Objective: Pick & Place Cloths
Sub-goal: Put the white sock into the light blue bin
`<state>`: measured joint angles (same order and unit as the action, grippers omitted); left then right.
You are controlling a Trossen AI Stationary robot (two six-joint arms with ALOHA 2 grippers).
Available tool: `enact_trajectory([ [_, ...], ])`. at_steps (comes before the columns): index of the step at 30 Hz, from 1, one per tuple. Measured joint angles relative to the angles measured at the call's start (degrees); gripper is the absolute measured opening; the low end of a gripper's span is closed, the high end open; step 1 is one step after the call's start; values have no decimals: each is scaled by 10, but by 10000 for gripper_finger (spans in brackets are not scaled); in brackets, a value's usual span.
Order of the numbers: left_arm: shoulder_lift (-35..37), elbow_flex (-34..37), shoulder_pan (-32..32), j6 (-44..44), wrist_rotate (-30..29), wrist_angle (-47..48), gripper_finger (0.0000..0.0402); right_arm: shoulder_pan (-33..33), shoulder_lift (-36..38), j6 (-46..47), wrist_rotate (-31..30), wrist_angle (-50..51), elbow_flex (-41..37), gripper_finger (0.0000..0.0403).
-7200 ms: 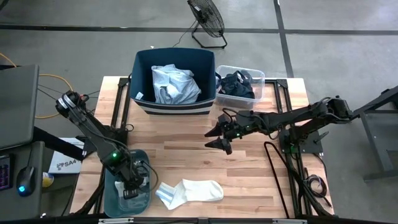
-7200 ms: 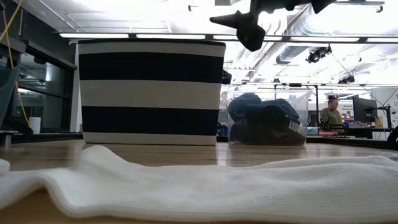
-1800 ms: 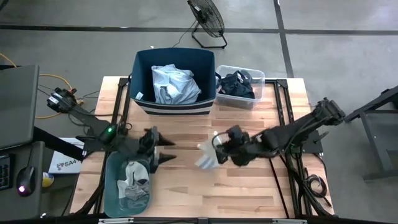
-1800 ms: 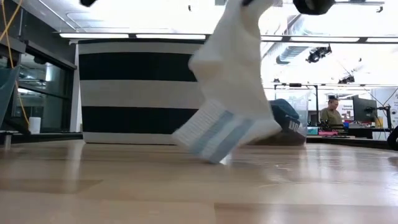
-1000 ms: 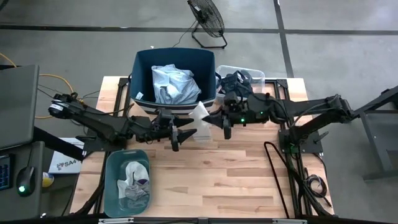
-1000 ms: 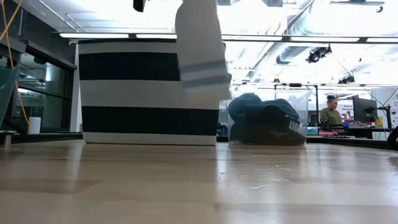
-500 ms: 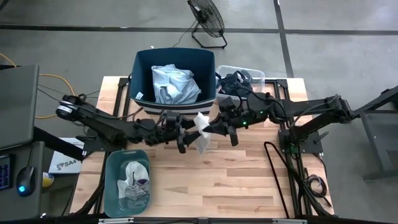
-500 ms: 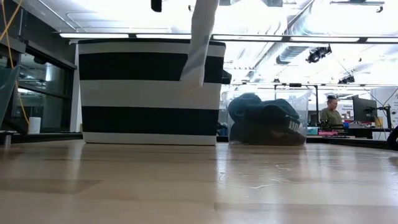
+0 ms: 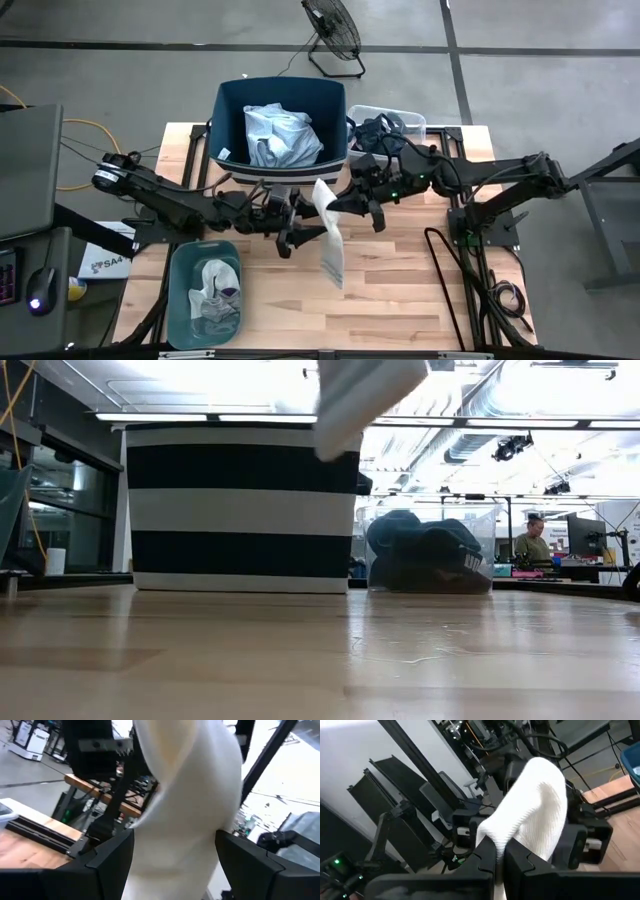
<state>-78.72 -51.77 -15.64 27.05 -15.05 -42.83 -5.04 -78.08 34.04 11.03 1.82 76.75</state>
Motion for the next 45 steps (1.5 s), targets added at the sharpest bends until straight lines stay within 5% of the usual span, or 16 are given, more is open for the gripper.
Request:
enact_trajectory([
  [8, 0, 0, -1, -4, 71, 0, 273, 10, 1, 2, 14, -4, 0, 4],
  [28, -13, -2, 3, -166, -12, -6, 273, 10, 0, 2, 26, -8, 0, 4],
  [36, -66, -78, 14, -210, -18, 50, 268, 21, -3, 2, 28, -7, 0, 4],
  [41, -67, -111, 14, -213, -32, 141, 206, 21, 1, 2, 44, -8, 0, 4],
  [45, -68, -122, 14, -213, -32, 164, 103, 21, 1, 2, 45, -6, 0, 4],
])
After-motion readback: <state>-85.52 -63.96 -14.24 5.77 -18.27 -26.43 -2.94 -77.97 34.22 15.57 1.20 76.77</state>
